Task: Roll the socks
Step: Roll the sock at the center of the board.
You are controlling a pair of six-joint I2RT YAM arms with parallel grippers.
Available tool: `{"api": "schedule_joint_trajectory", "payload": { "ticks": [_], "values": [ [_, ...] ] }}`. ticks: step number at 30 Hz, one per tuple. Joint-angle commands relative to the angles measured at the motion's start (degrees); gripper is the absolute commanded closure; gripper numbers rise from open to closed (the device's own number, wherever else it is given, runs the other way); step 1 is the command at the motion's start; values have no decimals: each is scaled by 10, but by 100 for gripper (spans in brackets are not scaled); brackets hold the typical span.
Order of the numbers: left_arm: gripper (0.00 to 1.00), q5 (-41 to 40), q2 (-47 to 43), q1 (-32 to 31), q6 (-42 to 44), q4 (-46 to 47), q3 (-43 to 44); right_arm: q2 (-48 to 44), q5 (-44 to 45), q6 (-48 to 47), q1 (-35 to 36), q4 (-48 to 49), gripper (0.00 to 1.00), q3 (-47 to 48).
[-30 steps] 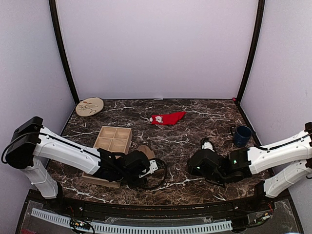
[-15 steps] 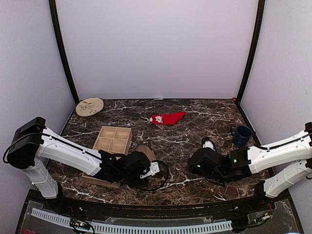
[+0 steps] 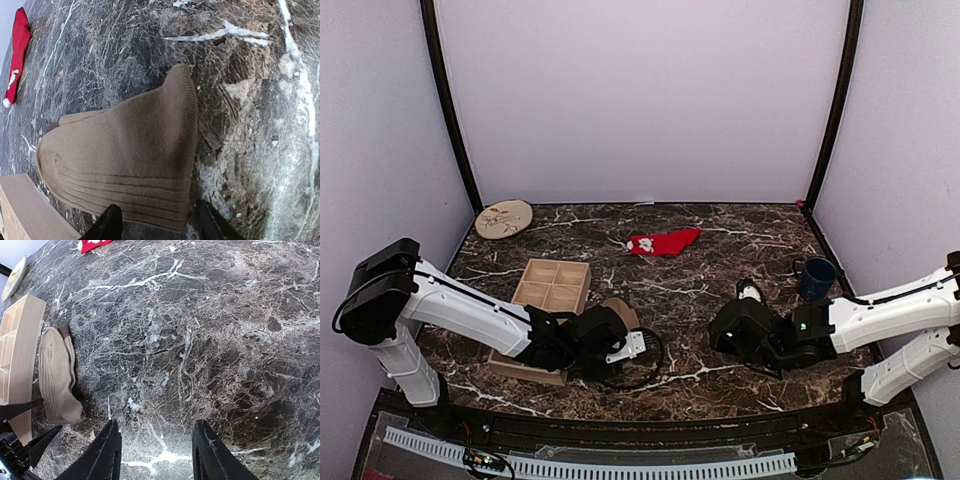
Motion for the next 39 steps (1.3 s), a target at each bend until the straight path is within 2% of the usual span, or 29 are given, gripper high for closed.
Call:
{"api": "schedule_joint_trajectory", "payload": {
  "ticks": [1,17,25,31,39],
  "values": [
    [48,26,10,9,21,-7,3,0,-3,-8,-7,17,55,0],
    [65,58,35,23,37,-33,7,9,-20,-33,-33,37,55,3],
    [87,79,43,34,21,-62,20,9,-27,-52,-47,41,55,6],
    [98,96,41,34,12,-82,31,6,-30,-65,-57,45,55,6],
    [100,162,26,36,3,-125,63,7,-41,-89,-62,70,54,-6]
  ]
}}
